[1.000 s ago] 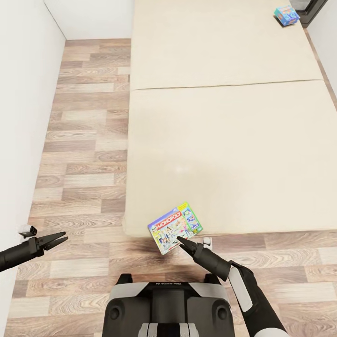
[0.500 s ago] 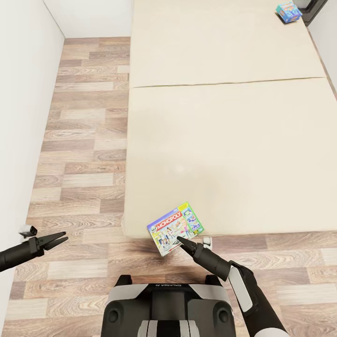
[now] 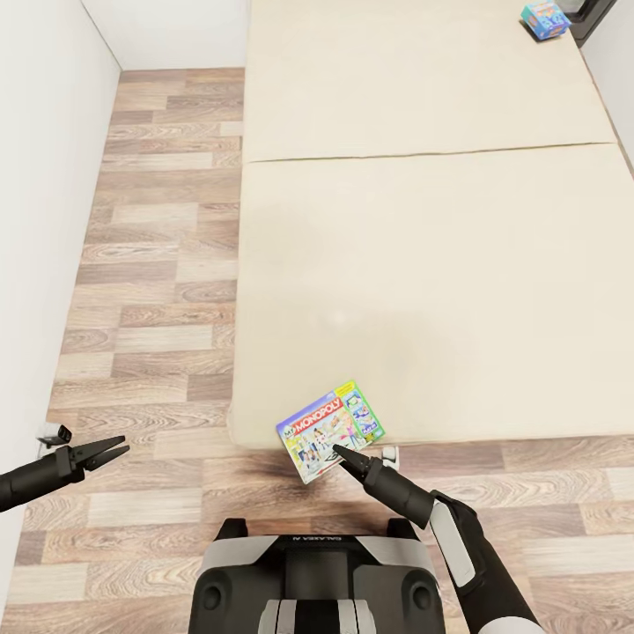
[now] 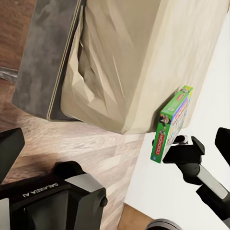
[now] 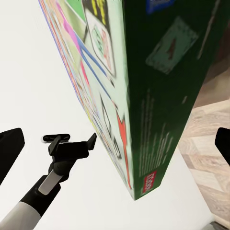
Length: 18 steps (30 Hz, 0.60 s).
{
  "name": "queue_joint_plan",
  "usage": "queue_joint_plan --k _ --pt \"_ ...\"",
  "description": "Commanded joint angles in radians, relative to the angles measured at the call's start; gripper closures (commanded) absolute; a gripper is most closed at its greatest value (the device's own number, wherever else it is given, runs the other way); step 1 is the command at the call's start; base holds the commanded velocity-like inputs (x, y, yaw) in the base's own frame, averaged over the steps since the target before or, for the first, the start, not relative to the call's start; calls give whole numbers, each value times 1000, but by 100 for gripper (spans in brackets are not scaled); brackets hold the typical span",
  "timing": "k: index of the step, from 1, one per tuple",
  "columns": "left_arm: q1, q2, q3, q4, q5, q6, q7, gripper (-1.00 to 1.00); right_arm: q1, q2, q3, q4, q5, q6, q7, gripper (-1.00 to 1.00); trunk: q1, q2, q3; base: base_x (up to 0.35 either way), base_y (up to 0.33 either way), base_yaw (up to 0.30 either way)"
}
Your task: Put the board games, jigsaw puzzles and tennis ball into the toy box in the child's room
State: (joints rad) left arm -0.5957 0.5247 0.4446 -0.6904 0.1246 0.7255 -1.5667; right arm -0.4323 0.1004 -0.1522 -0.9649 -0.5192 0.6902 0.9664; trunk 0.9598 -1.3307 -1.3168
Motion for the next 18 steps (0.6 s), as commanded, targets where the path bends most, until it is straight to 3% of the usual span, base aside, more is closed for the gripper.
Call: queue_joint_plan --k 1,18 --pt "0 0 0 0 -1 11 -4 -100 0 1 -3 0 -2 6 2 -100 0 0 0 0 0 0" --pt "1 0 0 0 -1 11 -4 -100 0 2 -2 -1 -1 6 1 -100 0 0 0 10 0 0"
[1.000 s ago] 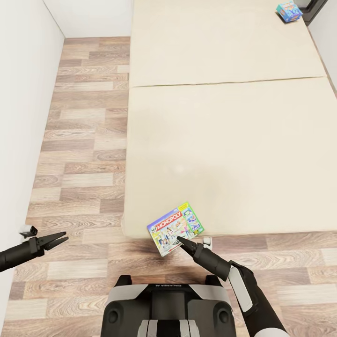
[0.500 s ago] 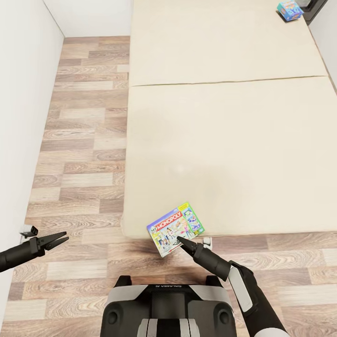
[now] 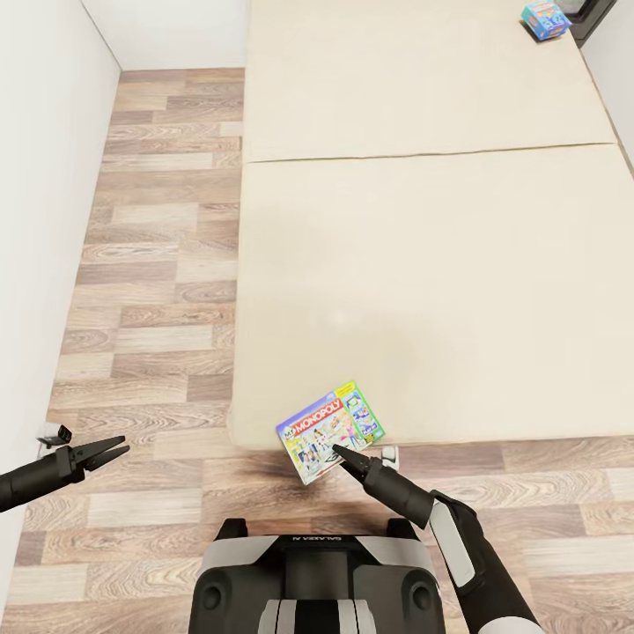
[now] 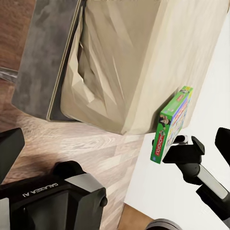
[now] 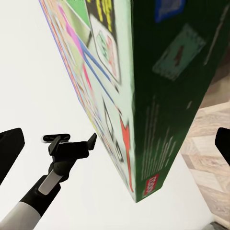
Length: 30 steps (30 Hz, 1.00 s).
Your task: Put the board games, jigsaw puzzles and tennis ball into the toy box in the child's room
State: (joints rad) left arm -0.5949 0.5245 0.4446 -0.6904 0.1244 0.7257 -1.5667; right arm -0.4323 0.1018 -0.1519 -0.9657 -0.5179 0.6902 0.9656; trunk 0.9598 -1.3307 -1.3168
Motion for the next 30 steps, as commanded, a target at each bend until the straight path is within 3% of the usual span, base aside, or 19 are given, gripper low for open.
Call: queue_joint_plan --k 1,26,27,30 --pt "0 0 0 0 -1 11 -4 -100 0 1 -3 0 -2 6 2 -100 0 0 0 3 0 0" --pt "0 0 0 0 0 11 -4 -100 0 2 -2 -1 -2 6 2 -100 0 0 0 34 8 0" --pt "0 0 0 0 0 11 -4 -100 0 2 -2 -1 -2 6 2 100 0 0 0 4 1 0" --pt "0 0 0 0 0 11 -4 -100 0 2 -2 -1 -2 6 2 100 0 0 0 2 0 0"
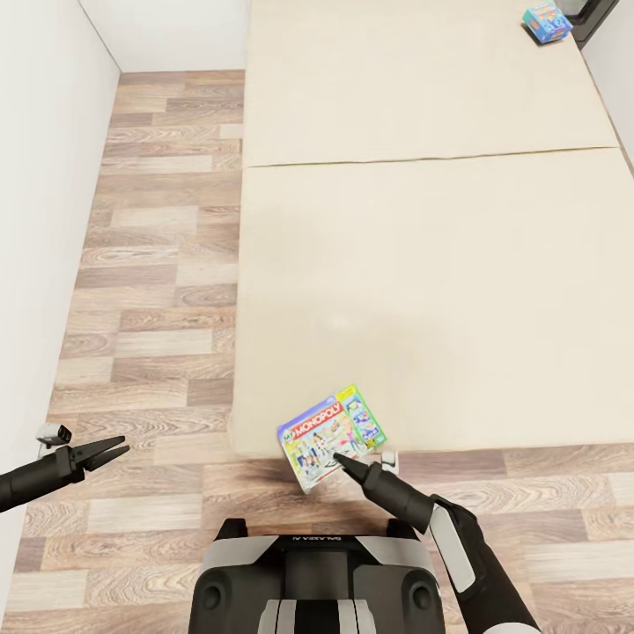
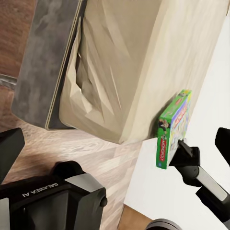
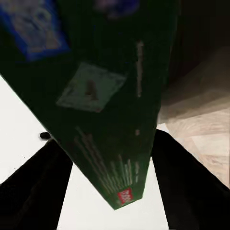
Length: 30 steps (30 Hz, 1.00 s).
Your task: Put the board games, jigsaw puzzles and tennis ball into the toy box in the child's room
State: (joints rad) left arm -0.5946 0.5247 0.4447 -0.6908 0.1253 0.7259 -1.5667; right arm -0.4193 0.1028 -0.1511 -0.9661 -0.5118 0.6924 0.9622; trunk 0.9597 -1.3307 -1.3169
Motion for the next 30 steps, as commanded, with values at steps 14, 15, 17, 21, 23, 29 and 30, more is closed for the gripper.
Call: queue_joint_plan --k 14,15,17,21,23,29,30 --pt "-1 1 0 0 -2 44 -4 -100 -13 1 -2 0 -11 7 6 100 -42 77 34 0 0 0" --pt "-1 1 0 0 -2 46 -4 -100 -13 1 -2 0 -11 7 7 100 -46 84 37 0 0 0" --pt "-1 1 -1 0 -2 48 -4 -100 -13 1 -1 -1 -11 9 7 100 -54 98 44 0 0 0" --pt "-1 1 -2 0 -3 49 -4 -100 -13 1 1 -3 -11 14 5 100 -69 126 56 0 0 0" --pt "-1 1 -3 0 -3 49 -4 -100 -13 1 2 -5 -11 16 4 100 -77 140 62 0 0 0" --pt "-1 2 -3 0 -3 54 -4 -100 -1 -3 8 -77 -8 9 22 100 -100 182 81 0 0 0" --pt "-1 2 -3 0 -3 56 -4 -100 3 -3 8 -95 -8 9 22 100 -103 189 84 0 0 0"
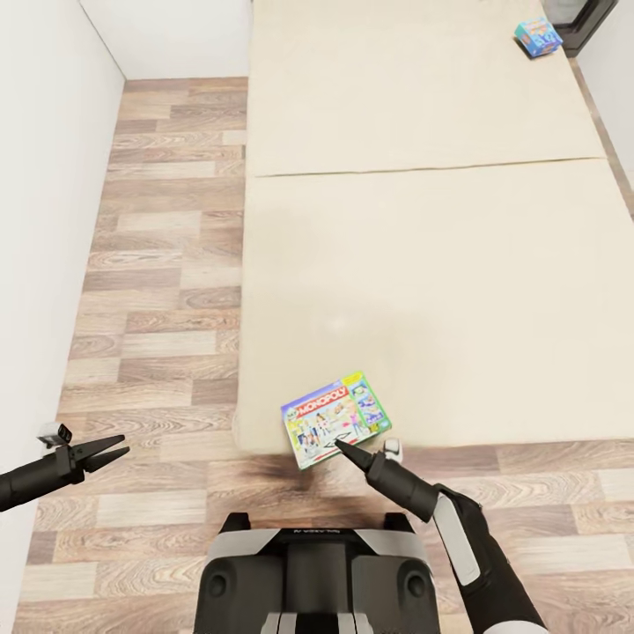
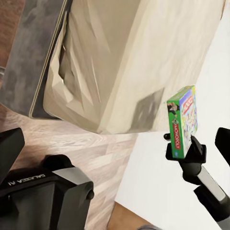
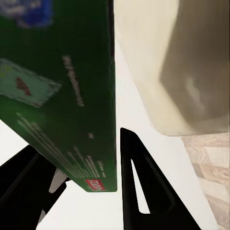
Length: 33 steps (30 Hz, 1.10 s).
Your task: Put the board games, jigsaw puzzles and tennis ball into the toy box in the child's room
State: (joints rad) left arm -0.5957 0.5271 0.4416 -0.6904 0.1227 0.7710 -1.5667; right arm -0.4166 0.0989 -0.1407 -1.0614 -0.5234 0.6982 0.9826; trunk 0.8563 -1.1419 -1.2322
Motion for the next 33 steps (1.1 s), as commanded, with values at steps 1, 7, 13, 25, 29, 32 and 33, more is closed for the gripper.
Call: queue_joint_plan --k 1,7,13,25,29,32,33 --pt "-1 0 0 0 -1 13 -4 -100 2 1 -2 -18 3 3 2 100 -4 7 3 0 0 0" --pt "-1 4 1 0 -1 22 -4 -100 3 -2 -2 -104 3 2 4 100 -27 49 27 0 0 0" --pt "-2 10 2 -2 -3 39 -4 -100 3 -3 -2 -126 3 1 4 100 -50 91 56 0 0 0" --pt "-8 14 0 -4 -5 57 -4 -100 2 -3 -1 -172 3 1 18 100 -96 175 113 -1 0 0" --pt "-9 14 -8 -25 -6 63 -4 -100 3 -3 0 -181 3 0 32 100 -111 203 132 -144 0 0" --pt "-9 14 -16 -40 -6 78 -4 -100 4 -2 0 -183 3 0 35 100 -123 224 147 -141 0 0" --pt "-9 13 -16 -42 -6 80 -4 -100 4 -2 0 -183 3 0 36 100 -126 231 151 -69 0 0"
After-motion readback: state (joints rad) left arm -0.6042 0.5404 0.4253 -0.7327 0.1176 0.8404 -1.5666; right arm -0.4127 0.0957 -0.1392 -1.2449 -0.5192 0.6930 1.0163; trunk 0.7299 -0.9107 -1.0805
